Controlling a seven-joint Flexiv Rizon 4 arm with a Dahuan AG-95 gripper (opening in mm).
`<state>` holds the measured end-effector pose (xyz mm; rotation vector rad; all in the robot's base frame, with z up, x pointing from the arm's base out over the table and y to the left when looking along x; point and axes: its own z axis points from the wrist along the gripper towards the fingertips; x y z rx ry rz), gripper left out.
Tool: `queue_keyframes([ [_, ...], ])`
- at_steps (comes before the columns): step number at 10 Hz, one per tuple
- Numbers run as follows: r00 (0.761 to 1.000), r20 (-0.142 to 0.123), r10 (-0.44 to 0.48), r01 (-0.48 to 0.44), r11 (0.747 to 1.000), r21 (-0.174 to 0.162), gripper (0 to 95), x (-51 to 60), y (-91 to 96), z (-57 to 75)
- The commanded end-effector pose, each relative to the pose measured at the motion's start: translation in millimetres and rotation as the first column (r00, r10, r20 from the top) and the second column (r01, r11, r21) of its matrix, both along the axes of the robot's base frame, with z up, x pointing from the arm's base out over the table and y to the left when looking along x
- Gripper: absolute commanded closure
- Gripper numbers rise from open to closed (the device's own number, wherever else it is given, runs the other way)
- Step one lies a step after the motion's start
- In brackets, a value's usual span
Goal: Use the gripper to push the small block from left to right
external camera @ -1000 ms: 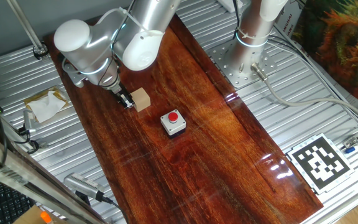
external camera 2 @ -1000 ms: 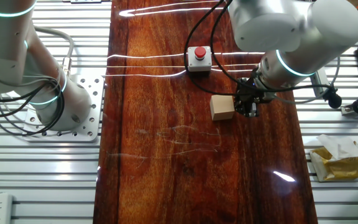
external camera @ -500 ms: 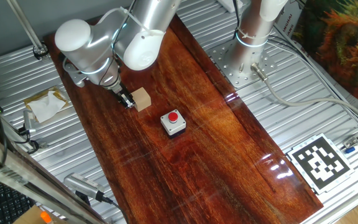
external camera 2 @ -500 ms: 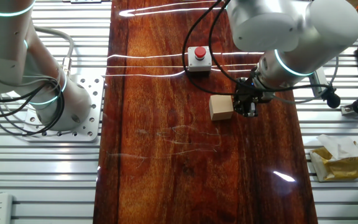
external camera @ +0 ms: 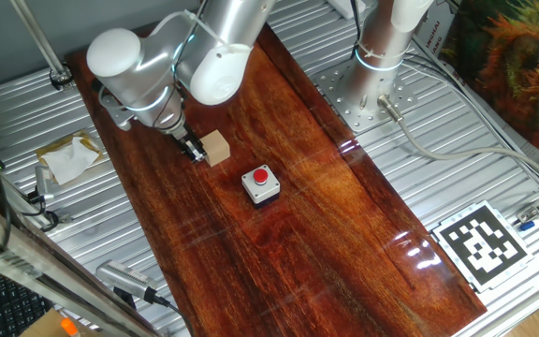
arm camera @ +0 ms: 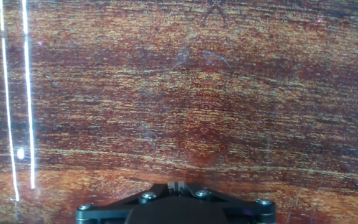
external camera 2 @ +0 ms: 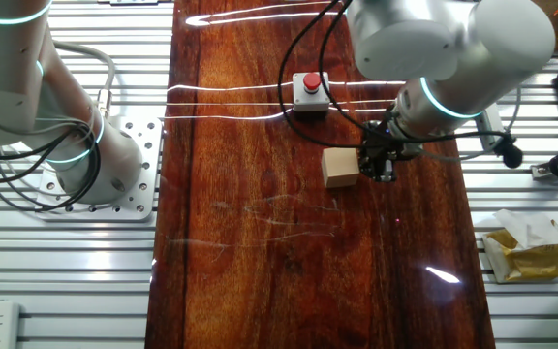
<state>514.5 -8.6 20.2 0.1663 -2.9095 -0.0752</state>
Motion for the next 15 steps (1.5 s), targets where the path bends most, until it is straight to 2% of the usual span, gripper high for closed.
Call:
queue_keyframes([
  [1,1.000,0.000,0.002,-0.002,1.000,0.000,95.0,-5.2,0.8,-0.7],
  [15,1.000,0.001,-0.007,0.007,1.000,0.000,95.0,-36.1,4.3,-4.5],
])
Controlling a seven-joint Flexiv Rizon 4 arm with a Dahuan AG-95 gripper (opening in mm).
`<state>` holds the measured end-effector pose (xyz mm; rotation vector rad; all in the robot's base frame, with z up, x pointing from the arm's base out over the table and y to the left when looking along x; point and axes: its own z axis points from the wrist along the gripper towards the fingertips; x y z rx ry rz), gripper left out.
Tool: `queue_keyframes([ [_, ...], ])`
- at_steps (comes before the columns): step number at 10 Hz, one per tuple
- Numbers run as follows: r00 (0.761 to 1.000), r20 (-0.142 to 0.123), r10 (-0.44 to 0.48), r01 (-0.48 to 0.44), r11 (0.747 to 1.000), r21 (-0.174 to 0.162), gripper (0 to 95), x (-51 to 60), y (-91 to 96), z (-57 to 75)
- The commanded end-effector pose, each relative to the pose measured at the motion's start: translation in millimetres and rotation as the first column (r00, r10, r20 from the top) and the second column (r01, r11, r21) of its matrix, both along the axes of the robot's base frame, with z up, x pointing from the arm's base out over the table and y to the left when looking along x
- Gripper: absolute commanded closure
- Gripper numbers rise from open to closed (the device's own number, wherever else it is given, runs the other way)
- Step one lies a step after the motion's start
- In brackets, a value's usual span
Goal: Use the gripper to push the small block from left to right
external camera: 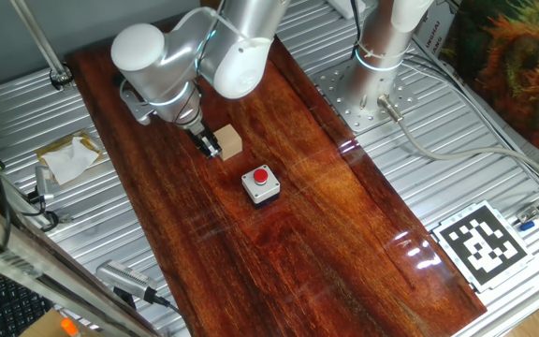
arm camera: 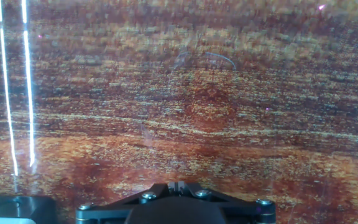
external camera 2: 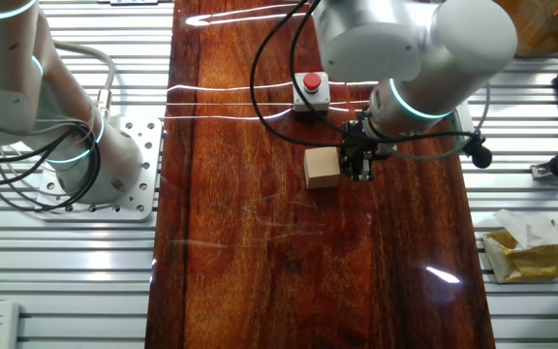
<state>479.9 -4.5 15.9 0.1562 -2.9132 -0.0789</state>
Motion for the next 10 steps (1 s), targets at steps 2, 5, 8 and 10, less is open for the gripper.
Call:
queue_keyframes([
  [2,1.000,-0.002,-0.001,0.001,1.000,-0.001,95.0,-4.7,0.6,-0.5],
  [5,1.000,-0.008,-0.001,0.001,1.000,-0.004,95.0,-11.5,1.6,-0.5],
  [8,1.000,-0.007,-0.002,0.002,1.000,-0.005,95.0,-15.7,2.3,-0.4],
  [10,1.000,-0.003,0.001,-0.001,1.000,-0.004,95.0,-19.0,2.7,0.5],
])
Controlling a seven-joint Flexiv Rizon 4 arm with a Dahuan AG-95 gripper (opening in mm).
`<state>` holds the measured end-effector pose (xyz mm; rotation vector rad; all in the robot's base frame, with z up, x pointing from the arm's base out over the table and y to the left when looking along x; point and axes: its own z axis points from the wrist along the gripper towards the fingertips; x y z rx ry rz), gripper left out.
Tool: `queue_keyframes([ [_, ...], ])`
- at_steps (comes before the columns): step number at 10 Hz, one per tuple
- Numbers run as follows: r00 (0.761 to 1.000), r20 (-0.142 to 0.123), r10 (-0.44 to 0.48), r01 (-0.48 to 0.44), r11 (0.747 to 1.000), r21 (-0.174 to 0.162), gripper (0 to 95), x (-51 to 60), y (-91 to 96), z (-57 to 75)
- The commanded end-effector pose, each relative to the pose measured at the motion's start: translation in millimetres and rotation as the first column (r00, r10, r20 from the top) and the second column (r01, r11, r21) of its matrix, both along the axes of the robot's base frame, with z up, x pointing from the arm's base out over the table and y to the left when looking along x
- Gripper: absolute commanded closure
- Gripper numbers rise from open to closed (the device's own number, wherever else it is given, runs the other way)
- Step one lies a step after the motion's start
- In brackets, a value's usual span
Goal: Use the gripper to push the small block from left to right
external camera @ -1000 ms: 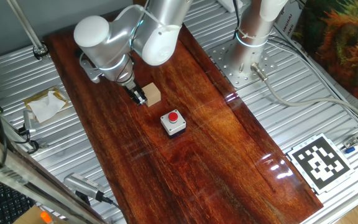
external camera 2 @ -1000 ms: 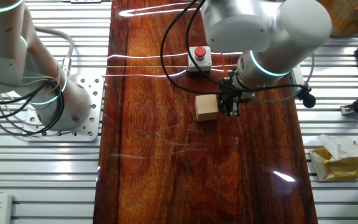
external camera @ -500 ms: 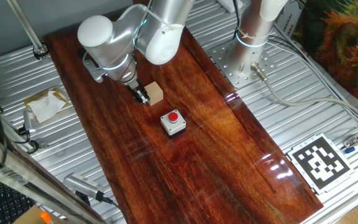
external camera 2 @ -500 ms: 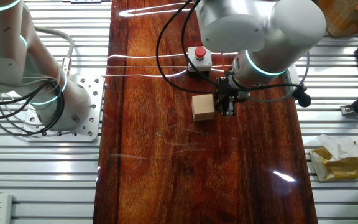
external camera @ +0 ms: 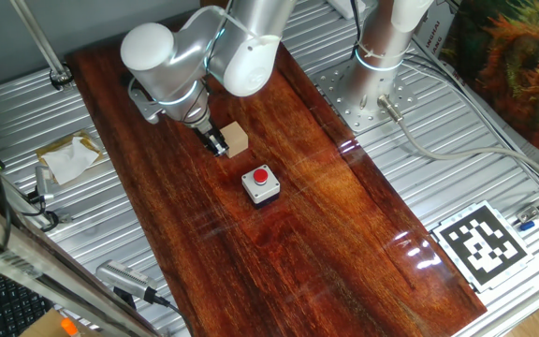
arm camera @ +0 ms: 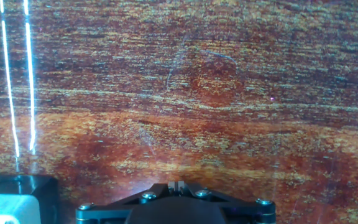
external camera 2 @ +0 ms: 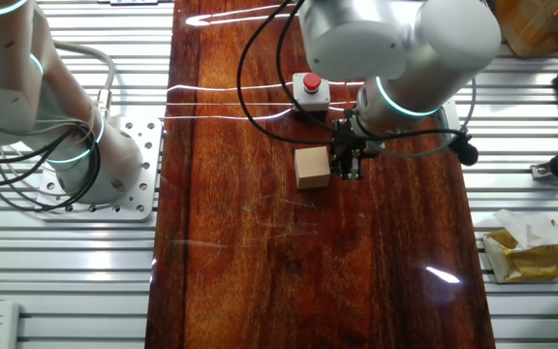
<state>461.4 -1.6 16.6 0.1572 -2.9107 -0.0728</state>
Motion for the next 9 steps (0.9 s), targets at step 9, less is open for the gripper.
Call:
queue_keyframes([
  [9,1.000,-0.002,0.003,-0.003,1.000,-0.002,95.0,-16.4,2.2,4.0],
])
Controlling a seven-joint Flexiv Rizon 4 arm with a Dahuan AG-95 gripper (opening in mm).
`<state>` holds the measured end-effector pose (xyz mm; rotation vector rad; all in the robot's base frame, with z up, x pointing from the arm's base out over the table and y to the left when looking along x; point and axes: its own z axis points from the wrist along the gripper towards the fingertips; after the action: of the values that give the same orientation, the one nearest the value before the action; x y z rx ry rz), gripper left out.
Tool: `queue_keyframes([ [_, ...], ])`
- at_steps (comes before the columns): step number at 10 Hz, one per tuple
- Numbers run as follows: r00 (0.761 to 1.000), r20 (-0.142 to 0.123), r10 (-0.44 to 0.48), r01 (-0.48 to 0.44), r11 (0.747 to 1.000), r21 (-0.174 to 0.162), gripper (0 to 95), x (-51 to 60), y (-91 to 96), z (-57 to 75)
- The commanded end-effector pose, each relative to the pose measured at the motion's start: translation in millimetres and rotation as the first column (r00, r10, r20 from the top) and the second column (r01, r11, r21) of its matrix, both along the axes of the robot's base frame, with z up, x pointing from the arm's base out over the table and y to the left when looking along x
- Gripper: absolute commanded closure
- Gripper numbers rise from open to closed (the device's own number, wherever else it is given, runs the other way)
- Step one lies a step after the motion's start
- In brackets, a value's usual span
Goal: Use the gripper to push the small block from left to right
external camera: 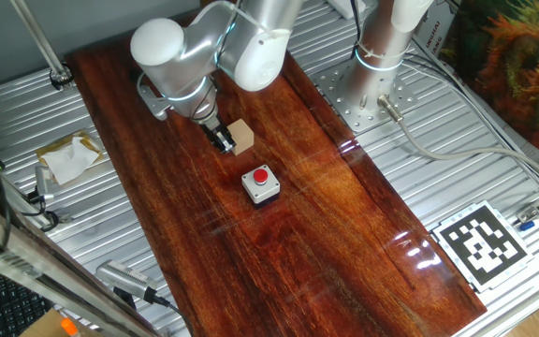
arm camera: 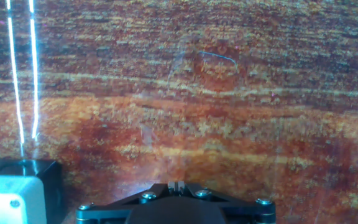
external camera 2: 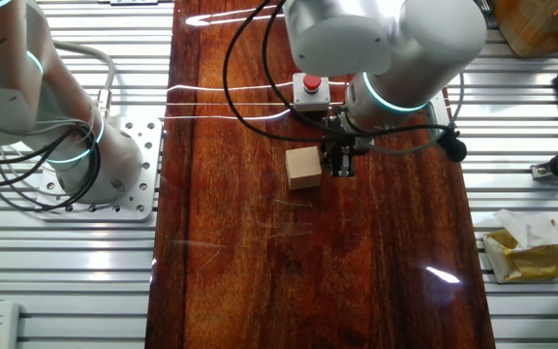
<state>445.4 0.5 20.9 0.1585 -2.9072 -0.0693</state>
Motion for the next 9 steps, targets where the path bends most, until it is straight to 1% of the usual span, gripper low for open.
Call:
queue_keyframes([
  [1,1.000,0.001,0.003,-0.003,1.000,0.000,95.0,-1.4,0.2,-0.2],
  [7,1.000,0.002,0.006,-0.006,1.000,0.002,95.0,-9.6,-0.1,1.9],
  [9,1.000,0.002,0.006,-0.006,1.000,0.002,95.0,-10.0,-0.1,2.1],
])
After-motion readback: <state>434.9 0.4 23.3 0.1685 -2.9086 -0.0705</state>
